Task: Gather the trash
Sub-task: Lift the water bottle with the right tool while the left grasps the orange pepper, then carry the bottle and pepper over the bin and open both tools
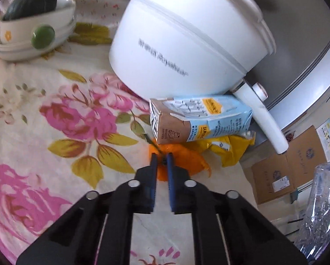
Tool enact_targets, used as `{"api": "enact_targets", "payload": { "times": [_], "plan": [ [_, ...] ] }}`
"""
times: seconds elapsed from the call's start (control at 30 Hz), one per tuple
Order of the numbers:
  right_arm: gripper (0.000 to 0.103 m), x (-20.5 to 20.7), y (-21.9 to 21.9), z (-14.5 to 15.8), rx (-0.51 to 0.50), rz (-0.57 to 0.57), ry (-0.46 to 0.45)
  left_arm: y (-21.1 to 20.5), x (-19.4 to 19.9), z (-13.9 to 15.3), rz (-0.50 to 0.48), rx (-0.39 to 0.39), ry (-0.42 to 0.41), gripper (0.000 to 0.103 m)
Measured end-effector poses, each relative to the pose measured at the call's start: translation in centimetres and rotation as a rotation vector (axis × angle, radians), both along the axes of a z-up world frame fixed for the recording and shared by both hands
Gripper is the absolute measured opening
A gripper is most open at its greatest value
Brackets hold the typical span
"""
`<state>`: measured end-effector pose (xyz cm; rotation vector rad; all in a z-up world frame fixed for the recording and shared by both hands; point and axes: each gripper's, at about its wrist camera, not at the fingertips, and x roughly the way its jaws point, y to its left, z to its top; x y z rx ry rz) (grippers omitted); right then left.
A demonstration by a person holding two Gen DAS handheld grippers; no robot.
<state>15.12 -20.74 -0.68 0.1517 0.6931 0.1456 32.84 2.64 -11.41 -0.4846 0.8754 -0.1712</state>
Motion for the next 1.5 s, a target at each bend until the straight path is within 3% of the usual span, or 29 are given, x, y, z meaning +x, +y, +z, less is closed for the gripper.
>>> {"api": "enact_targets", "payload": {
  "times": [0.5, 1.03, 1.5],
  "plan": [
    [0.051, -2.4, -0.1, 1.6, 0.036, 0.013, -0.055, 1.5, -7.1, 6.5, -0.070, 0.108, -0.151, 0.004],
    [0.051, -6.5, -1.4, 3.1, 0.016, -0.056, -0.108, -0.7, -15.1, 10.8, -0.204, 0.042, -0.249, 0.004],
    [0.052, -13.9, -5.2, 0.0, 0.020, -0.176, -0.003, -5.7, -19.0, 11.2, -0.390, 0.019, -0.253, 0.004]
  ]
}}
